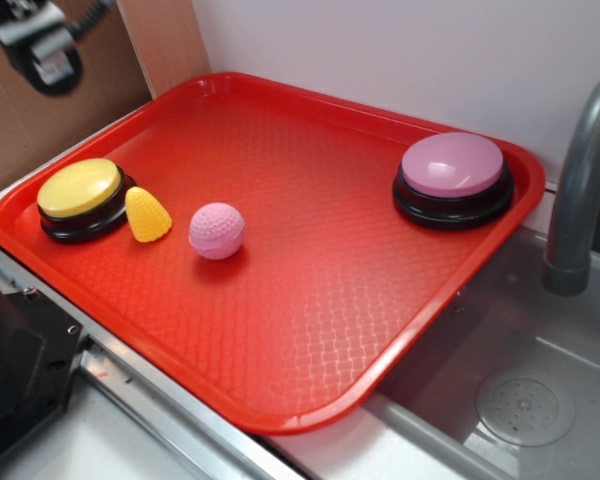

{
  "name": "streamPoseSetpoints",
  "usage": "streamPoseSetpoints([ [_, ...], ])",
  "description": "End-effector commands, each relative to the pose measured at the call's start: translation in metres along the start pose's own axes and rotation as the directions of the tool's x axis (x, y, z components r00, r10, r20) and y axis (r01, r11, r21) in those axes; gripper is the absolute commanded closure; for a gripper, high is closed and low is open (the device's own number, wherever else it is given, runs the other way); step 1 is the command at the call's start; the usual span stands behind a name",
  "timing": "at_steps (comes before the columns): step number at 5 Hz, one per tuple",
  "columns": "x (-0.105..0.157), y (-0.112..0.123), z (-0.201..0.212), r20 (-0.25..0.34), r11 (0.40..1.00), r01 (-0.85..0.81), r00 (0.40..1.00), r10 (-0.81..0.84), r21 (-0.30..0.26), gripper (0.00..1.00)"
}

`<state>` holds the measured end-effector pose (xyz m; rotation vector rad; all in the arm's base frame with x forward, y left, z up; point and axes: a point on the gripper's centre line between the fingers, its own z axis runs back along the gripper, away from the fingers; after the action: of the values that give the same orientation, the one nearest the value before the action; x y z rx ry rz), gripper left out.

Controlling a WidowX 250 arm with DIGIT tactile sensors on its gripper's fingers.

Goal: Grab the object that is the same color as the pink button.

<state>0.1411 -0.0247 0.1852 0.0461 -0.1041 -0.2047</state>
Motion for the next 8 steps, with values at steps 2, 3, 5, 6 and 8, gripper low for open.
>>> streamPoseSetpoints([
  [2,0.044,0.009,-0.106,0.085,0.976,0.22,0.972,-0.219,-0.003,0.0],
  [3,0.05,0.01,-0.133,0.119,0.971,0.24,0.964,-0.237,-0.012,0.0],
  [5,0.049,0.004,-0.162,0.075,0.977,0.21,0.975,-0.209,-0.015,0.55],
  [6,0.046,0.01,-0.16,0.067,0.981,0.19,0.98,-0.188,-0.03,1.0],
  [8,0.065,0.019,-0.117,-0.003,0.999,-0.026,1.0,0.025,-0.039,1.0],
])
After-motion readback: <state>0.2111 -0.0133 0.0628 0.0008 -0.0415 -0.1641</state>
